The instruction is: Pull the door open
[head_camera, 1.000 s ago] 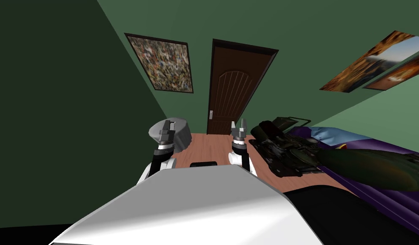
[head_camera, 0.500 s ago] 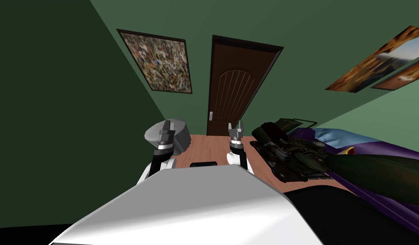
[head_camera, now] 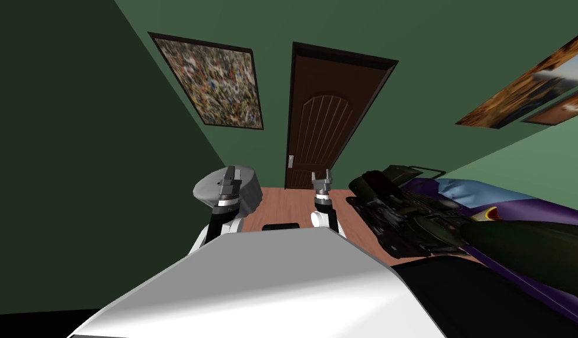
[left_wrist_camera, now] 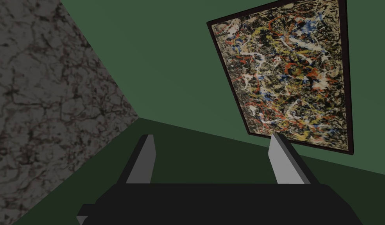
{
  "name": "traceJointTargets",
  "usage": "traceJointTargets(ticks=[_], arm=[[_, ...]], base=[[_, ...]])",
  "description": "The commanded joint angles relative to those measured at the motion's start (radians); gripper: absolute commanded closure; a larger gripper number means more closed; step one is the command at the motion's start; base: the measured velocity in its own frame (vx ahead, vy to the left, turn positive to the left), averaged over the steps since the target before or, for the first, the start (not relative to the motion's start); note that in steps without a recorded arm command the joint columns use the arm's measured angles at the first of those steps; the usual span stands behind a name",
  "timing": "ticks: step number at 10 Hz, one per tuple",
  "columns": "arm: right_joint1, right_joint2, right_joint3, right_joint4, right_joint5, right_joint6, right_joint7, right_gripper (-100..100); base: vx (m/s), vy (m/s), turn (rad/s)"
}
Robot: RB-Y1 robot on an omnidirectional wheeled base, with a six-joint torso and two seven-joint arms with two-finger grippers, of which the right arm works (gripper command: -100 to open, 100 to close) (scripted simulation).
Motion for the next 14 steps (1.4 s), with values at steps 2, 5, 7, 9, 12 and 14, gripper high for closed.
traceJointTargets(ticks=[2, 5, 7, 9, 12, 14], arm=[[-0.011, -0.01, 0.024, 0.04, -0.057, 0.006, -0.041, -100], [-0.018, -0.022, 0.049, 0.083, -0.12, 0.01, -0.085, -100], [-0.024, -0.032, 0.069, 0.116, -0.169, 0.013, -0.119, -100], [-0.028, -0.038, 0.081, 0.138, -0.201, 0.014, -0.141, -100], [-0.036, -0.049, 0.107, 0.182, -0.265, 0.018, -0.187, -100], [-0.042, -0.058, 0.126, 0.214, -0.313, 0.021, -0.22, -100]], base=[[0.118, -0.013, 0.0], [0.122, -0.019, 0.0], [0.119, -0.002, -0.004], [0.09, -0.008, 0.001], [0.106, -0.007, -0.002], [0.127, 0.008, -0.004]])
